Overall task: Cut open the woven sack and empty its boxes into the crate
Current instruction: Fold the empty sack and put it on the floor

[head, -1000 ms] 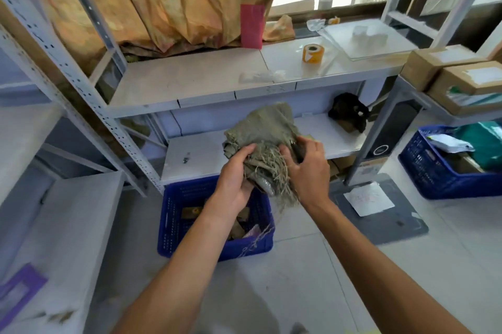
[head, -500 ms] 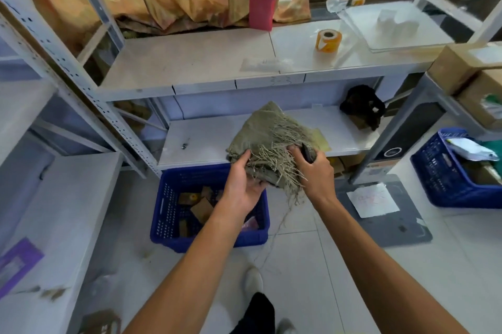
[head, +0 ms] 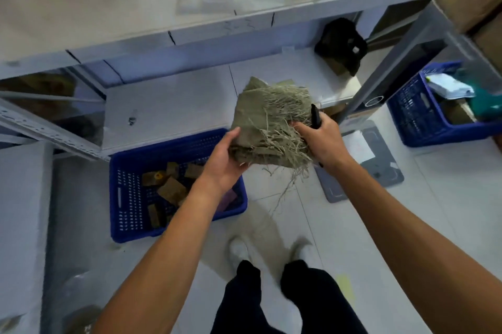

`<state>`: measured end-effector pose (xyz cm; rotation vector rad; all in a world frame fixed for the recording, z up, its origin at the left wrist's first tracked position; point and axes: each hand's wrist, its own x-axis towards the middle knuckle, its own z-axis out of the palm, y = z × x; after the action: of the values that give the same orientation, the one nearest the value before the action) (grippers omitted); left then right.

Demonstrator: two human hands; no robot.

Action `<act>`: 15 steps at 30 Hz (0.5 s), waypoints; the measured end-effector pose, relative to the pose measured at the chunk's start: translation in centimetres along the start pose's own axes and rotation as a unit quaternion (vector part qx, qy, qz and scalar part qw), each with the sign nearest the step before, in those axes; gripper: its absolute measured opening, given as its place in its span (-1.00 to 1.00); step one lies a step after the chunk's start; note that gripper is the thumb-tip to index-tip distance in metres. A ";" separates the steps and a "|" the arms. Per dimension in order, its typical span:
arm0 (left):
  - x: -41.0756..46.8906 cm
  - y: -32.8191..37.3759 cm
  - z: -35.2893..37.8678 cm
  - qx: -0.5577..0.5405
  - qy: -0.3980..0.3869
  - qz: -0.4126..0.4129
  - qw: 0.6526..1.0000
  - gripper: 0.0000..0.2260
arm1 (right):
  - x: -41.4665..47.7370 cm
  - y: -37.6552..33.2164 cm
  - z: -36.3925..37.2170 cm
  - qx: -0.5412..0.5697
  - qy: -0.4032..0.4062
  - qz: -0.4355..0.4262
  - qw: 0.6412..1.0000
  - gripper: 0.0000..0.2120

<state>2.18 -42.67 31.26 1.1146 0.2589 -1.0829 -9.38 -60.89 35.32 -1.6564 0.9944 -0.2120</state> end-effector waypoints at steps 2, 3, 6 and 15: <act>2.8 -0.6 -0.5 0.030 0.021 -0.007 0.999 -0.52 | 2.4 2.0 -0.3 -0.018 -0.019 0.020 0.999 -0.81; 4.2 -1.1 -0.7 0.050 0.033 -0.011 0.998 -0.52 | 3.6 3.0 -0.3 -0.023 -0.029 0.026 0.999 -0.85; 8.1 -2.9 -0.9 0.121 0.074 -0.015 0.990 -0.57 | 7.5 6.7 0.1 -0.037 -0.053 0.035 0.997 -0.68; 23.8 -14.2 -3.4 0.239 0.189 -0.050 0.951 -0.84 | 19.3 22.6 3.3 -0.100 -0.104 0.097 0.985 -0.50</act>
<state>3.74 -53.84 5.71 1.7649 0.3686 -1.0418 -6.43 -72.07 7.81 -1.7077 1.0354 0.1937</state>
